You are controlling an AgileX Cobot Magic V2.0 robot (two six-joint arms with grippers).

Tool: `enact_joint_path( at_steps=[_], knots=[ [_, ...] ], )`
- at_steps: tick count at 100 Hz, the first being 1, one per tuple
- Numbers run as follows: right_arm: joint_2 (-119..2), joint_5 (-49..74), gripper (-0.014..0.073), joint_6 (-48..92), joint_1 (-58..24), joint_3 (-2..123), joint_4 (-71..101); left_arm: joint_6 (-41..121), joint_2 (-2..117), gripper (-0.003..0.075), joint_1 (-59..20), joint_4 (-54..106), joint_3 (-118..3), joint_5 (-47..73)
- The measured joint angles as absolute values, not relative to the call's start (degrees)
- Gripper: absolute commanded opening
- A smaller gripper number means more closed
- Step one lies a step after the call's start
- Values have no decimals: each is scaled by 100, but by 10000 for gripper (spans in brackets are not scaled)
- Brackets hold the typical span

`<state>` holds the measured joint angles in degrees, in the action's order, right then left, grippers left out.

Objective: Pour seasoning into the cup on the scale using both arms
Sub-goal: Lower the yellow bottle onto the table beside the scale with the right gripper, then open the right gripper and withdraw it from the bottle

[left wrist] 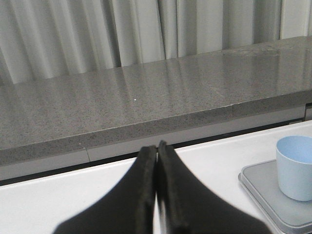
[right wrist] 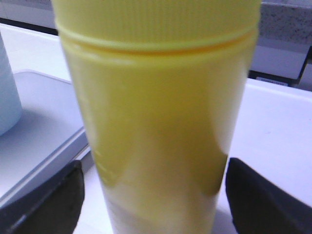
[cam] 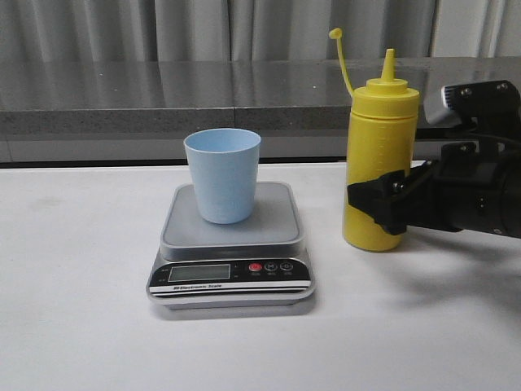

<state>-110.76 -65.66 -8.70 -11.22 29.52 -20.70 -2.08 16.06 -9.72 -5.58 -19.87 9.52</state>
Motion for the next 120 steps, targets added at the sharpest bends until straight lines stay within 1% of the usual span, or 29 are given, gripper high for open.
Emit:
enact_joint_path(
  at_steps=[30, 65, 81, 95, 120],
  knots=[
    [-11013, -6544, 594, -870, -1122, 2677, -1864, -208, 1606, -18, -972, -558, -1987, 952],
    [-9945, -6484, 594, -870, -1122, 2045, -1425, -208, 1606, -18, -972, -558, -1987, 952],
    [-9042, -6154, 594, -870, -1122, 1734, -1211, -208, 1606, -18, -972, -558, -1987, 952],
    [-8082, -5587, 592, -870, -1122, 1571, -1145, -208, 1606, -18, -972, -558, -1987, 952],
    [-6112, -3659, 592, -870, -1122, 1507, -1109, -208, 1606, -18, -972, -558, -1987, 952]
  ],
)
